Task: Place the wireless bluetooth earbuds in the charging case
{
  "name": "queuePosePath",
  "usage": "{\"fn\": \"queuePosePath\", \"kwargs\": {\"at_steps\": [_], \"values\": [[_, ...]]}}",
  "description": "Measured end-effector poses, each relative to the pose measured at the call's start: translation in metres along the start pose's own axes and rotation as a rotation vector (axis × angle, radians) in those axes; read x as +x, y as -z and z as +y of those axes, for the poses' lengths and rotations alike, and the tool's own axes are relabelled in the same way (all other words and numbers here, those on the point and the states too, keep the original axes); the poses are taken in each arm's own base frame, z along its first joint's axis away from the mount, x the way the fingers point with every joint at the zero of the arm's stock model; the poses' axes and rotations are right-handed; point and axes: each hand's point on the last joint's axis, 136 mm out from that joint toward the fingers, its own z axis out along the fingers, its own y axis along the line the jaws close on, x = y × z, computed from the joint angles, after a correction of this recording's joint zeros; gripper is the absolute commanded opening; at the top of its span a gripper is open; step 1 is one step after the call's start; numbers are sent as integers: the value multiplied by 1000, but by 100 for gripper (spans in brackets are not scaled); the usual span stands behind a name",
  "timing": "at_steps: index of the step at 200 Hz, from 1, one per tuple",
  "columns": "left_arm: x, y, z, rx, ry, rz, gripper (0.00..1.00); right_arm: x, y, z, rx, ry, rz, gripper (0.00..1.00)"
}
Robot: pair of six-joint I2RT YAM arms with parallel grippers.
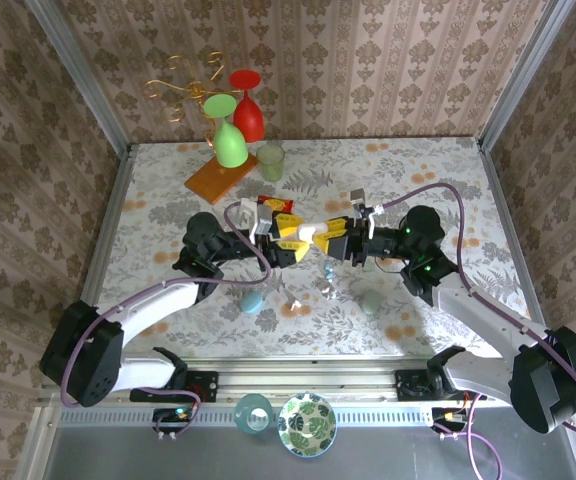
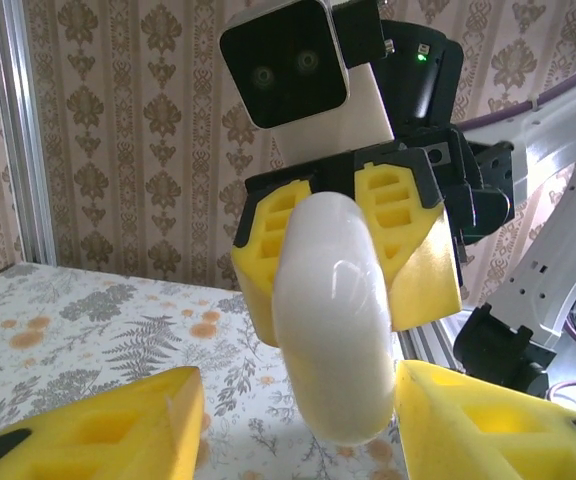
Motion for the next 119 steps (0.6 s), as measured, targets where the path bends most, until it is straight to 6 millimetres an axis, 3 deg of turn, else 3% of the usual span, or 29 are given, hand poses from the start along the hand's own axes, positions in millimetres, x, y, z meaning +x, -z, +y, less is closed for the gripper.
{"fn": "queuePosePath", "kwargs": {"at_steps": [119], "values": [[-3,-7,-4,21,38,-12,42,0,-1,-1,11,-1,-9,14]]}}
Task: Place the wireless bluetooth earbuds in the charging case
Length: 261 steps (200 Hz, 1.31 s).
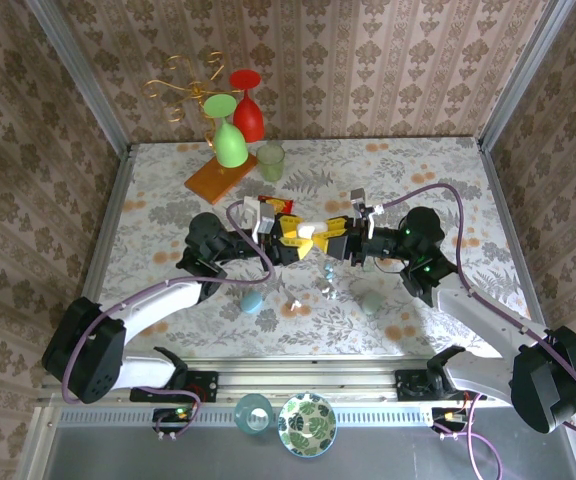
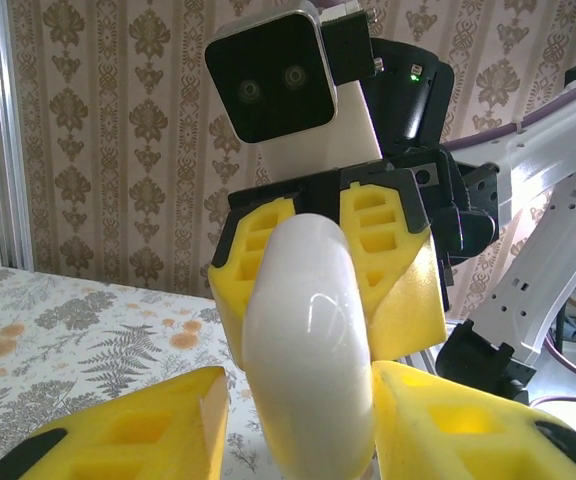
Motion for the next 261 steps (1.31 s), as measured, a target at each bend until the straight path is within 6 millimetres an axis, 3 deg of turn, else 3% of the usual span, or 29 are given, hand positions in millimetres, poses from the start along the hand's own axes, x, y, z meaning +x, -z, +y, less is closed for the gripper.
{"fn": "queuePosePath", "kwargs": {"at_steps": [7,34,52,89,118,194,239,261], "values": [[0,0,0,0,2,0,40,0,0,-1,3,4,0,14],[0,0,-1,6,14,2,12,0,0,-2,12,12,-3,15],[0,0,-2,11,26,4,5,-1,1,-3,16,27,-5,20],[4,0,-1,11,14,14,4,1,2,-4,39,31,4,47],[13,1,0,17,5,47,5,0,5,-7,80,23,2,55],[24,3,2,13,-39,80,4,-2,9,-30,197,-54,-12,62],[30,6,1,23,-94,91,4,-15,14,-52,285,-87,-51,85],[33,10,9,-12,-161,81,0,-15,17,-56,318,-100,-51,88]]}}
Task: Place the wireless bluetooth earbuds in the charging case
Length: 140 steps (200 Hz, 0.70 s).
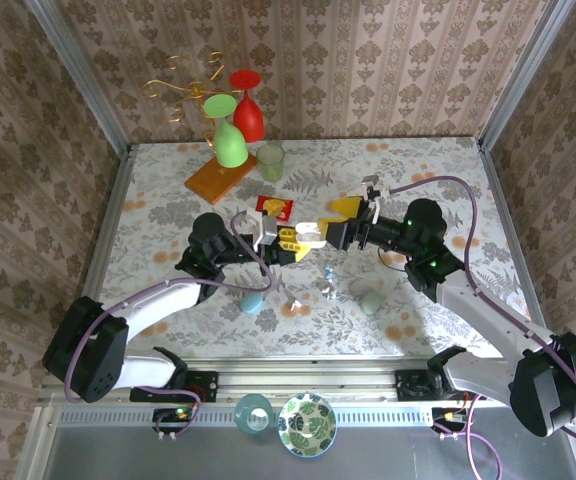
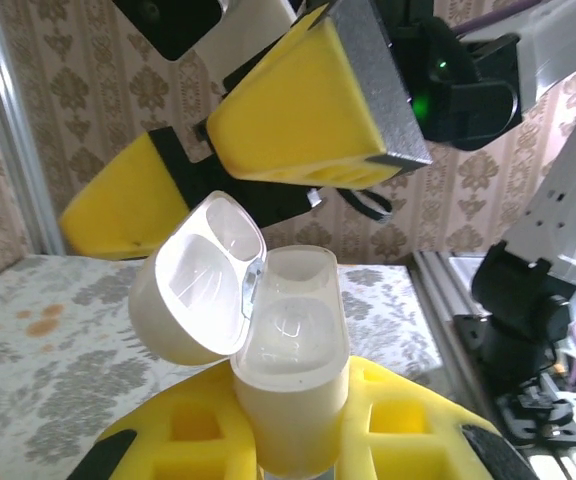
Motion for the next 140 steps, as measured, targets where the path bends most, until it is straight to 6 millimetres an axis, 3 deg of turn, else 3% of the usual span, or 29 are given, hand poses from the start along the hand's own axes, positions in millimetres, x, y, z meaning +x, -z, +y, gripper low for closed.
{"fn": "queuePosePath", "kwargs": {"at_steps": [23,65,82,106,140], "values": [[12,3,15,-49,-70,-10,0,-5,7,-7,84,-12,-10,94],[60,16,64,-174,-73,22,0,-23,33,-17,257,-21,-81,100],[63,22,72,-203,-93,23,0,-27,47,-23,320,-49,-133,100],[57,26,75,-220,-147,5,0,-13,66,-39,391,-102,-158,100],[67,34,69,-242,-161,19,0,32,72,-62,476,-196,-40,92]]}}
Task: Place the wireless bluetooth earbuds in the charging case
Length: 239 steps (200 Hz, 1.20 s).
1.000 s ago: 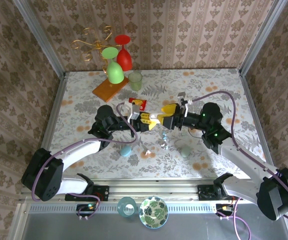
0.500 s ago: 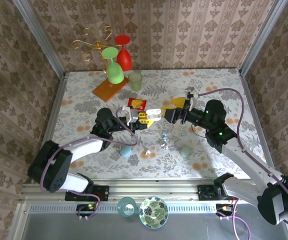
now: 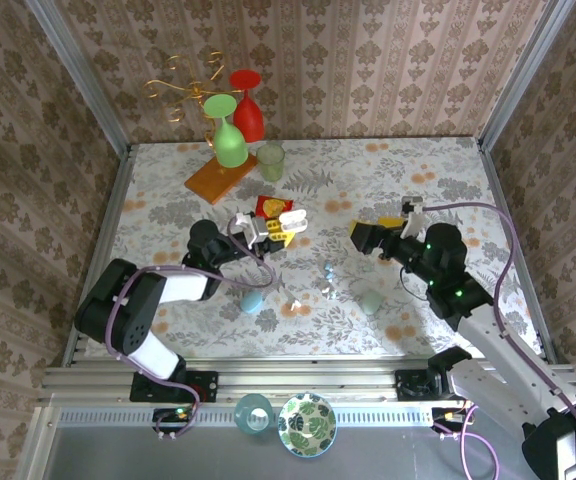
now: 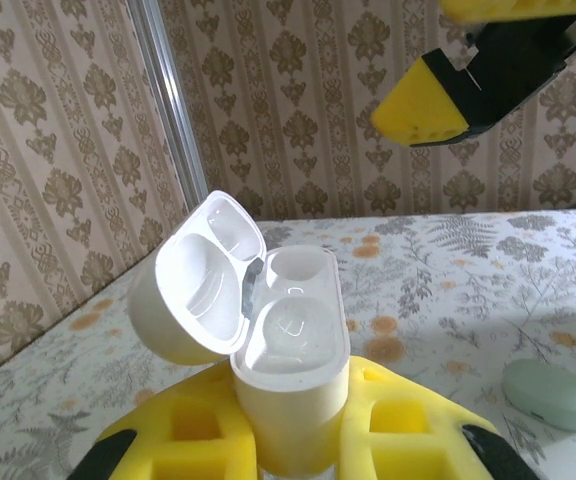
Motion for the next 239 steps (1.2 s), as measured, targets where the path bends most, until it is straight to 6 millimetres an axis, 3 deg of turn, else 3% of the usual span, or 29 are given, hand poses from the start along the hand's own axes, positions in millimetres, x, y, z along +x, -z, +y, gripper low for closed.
{"fn": "queuePosePath", "kwargs": {"at_steps": [23,46,70,112,143,182,239], "values": [[5,13,-1,-23,-5,15,0,31,-8,-17,63,-45,119,88],[3,23,9,-64,-34,16,0,77,-18,-23,109,-82,296,80],[4,28,12,-89,-59,21,0,122,-26,-13,132,-95,483,73],[16,42,22,-159,-91,57,0,170,-43,8,187,-112,692,62],[16,48,29,-196,-123,66,0,204,-57,13,250,-150,806,58],[13,58,29,-222,-162,69,0,237,-72,17,306,-171,901,54],[16,64,26,-241,-186,83,0,256,-95,18,329,-134,964,41]]}}
